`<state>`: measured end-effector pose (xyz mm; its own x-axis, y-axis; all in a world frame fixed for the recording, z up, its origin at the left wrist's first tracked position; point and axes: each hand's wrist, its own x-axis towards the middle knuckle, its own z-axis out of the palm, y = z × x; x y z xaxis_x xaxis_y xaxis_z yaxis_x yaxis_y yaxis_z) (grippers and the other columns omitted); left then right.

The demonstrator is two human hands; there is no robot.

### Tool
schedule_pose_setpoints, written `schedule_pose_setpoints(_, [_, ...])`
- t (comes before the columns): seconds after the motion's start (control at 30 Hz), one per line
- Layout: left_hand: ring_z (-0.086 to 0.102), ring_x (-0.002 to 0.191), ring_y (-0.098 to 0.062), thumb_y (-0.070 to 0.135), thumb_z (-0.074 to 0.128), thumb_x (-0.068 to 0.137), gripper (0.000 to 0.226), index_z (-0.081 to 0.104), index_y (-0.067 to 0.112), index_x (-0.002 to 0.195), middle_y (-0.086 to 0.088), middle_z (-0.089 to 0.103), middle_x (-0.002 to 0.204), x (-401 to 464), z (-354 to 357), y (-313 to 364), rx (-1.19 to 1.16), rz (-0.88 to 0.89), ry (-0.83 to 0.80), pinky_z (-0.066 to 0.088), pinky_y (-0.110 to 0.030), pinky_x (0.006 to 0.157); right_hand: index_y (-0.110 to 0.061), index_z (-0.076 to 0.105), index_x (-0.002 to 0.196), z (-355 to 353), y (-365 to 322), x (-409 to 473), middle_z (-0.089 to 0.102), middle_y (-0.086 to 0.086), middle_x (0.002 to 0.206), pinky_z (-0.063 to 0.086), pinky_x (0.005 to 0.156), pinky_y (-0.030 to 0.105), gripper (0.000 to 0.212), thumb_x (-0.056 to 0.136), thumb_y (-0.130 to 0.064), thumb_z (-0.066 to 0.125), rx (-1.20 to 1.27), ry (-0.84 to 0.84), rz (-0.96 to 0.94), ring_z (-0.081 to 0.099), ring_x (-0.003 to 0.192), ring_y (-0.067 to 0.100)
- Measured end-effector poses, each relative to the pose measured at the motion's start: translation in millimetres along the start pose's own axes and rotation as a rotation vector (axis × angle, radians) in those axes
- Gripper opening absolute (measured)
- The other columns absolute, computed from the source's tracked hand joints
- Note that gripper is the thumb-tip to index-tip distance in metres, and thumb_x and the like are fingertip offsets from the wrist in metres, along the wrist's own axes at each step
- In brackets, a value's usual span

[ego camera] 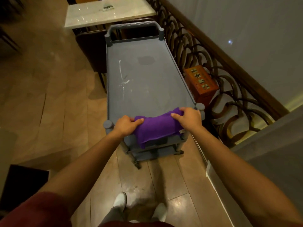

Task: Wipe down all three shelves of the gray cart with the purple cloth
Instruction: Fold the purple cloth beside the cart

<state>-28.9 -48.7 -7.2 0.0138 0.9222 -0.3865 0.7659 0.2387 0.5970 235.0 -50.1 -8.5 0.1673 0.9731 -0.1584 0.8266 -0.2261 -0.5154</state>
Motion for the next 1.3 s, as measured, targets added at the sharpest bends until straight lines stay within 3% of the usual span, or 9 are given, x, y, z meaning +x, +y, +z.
schedule_pose_setpoints(0.1, [0.072, 0.089, -0.017, 0.031, 0.068, 0.093, 0.029, 0.073, 0.009, 0.109, -0.010, 0.076, 0.101, -5.9, -4.8, 0.3, -0.474, 0.057, 0.044, 0.058, -0.039, 0.091, -0.013, 0.061, 0.130, 0.1, -19.9, -5.0, 0.067, 0.008, 0.128, 0.051, 0.102, 0.048, 0.049, 0.090, -0.039, 0.072, 0.446, 0.018, 0.014, 0.061, 0.120, 0.028])
schedule_pose_setpoints(0.33, [0.068, 0.116, -0.021, 0.031, 0.064, 0.094, 0.038, 0.058, 0.023, 0.131, -0.006, 0.067, 0.129, -24.1, -73.6, -4.7, -1.362, 0.236, 0.035, 0.058, -0.039, 0.090, -0.039, 0.053, 0.133, -21.5, -84.2, -23.0, 0.059, -0.019, 0.121, 0.057, 0.065, 0.017, 0.049, 0.088, -0.047, 0.072, 1.010, 0.104, -0.071, 0.062, 0.106, 0.007])
schedule_pose_setpoints(0.47, [0.063, 0.119, -0.027, 0.026, 0.060, 0.098, 0.039, 0.051, 0.025, 0.136, -0.005, 0.059, 0.137, -17.9, -107.2, -28.5, -1.201, 0.238, 0.147, 0.058, -0.034, 0.084, -0.052, 0.037, 0.147, -0.3, -128.4, -29.0, 0.039, 0.000, 0.153, 0.062, 0.067, 0.028, 0.062, 0.098, -0.024, 0.063, 0.899, -0.074, -0.027, 0.057, 0.101, 0.010])
schedule_pose_setpoints(0.6, [0.051, 0.126, -0.017, 0.013, 0.054, 0.101, 0.057, 0.048, 0.062, 0.129, 0.015, 0.033, 0.144, -1.9, -145.0, -71.8, -1.161, 0.305, 0.179, 0.059, -0.037, 0.090, -0.060, 0.045, 0.137, 24.7, -174.8, -29.1, 0.040, -0.018, 0.139, 0.061, 0.066, 0.020, 0.051, 0.104, -0.021, 0.052, 0.888, 0.035, -0.136, 0.059, 0.110, 0.009])
schedule_pose_setpoints(0.67, [0.049, 0.129, -0.013, 0.015, 0.050, 0.102, 0.045, 0.063, 0.052, 0.124, 0.021, 0.043, 0.141, 8.9, -167.2, -95.7, -1.103, 0.379, 0.097, 0.057, -0.020, 0.083, -0.050, 0.061, 0.128, 41.1, -198.6, -27.1, 0.051, -0.019, 0.132, 0.053, 0.065, 0.008, 0.039, 0.106, -0.021, 0.048, 0.868, 0.072, -0.175, 0.056, 0.116, 0.005])
schedule_pose_setpoints(0.77, [0.048, 0.131, -0.018, 0.029, 0.056, 0.097, 0.029, 0.072, 0.040, 0.118, 0.017, 0.048, 0.135, 24.9, -202.6, -126.3, -0.986, 0.412, -0.013, 0.055, -0.023, 0.089, -0.037, 0.069, 0.124, 65.1, -233.8, -24.4, 0.059, -0.020, 0.121, 0.057, 0.079, 0.015, 0.031, 0.105, -0.022, 0.049, 0.808, 0.161, -0.156, 0.057, 0.120, 0.010])
schedule_pose_setpoints(0.87, [0.048, 0.127, -0.012, 0.039, 0.073, 0.085, 0.051, 0.058, 0.049, 0.133, 0.021, 0.039, 0.137, 40.2, -237.9, -145.4, -0.799, 0.473, -0.040, 0.053, -0.030, 0.097, -0.037, 0.056, 0.140, 88.3, -277.1, -22.0, 0.050, -0.012, 0.134, 0.057, 0.092, 0.030, 0.042, 0.098, -0.037, 0.062, 0.732, 0.269, -0.102, 0.053, 0.122, 0.013])
schedule_pose_setpoints(1.0, [0.042, 0.134, -0.019, 0.038, 0.072, 0.088, 0.081, 0.022, 0.057, 0.150, 0.008, 0.024, 0.156, 68.8, -269.2, -153.4, -0.524, 0.527, -0.058, 0.051, -0.043, 0.104, -0.039, 0.027, 0.155, 115.8, -323.6, -13.7, 0.041, -0.007, 0.146, 0.042, 0.074, 0.003, 0.086, 0.084, -0.054, 0.073, 0.521, 0.409, -0.106, 0.042, 0.123, 0.006])
schedule_pose_setpoints(1.3, [0.034, 0.143, -0.033, 0.031, 0.068, 0.093, 0.096, -0.003, 0.045, 0.156, -0.009, 0.014, 0.162, 186.9, -292.4, -130.1, -0.240, 0.646, -0.113, 0.040, -0.053, 0.113, -0.029, 0.016, 0.160, 135.1, -340.8, 72.9, 0.034, 0.012, 0.159, 0.047, 0.103, 0.039, 0.095, 0.087, -0.044, 0.075, 0.299, 0.536, 0.033, 0.044, 0.139, 0.030])
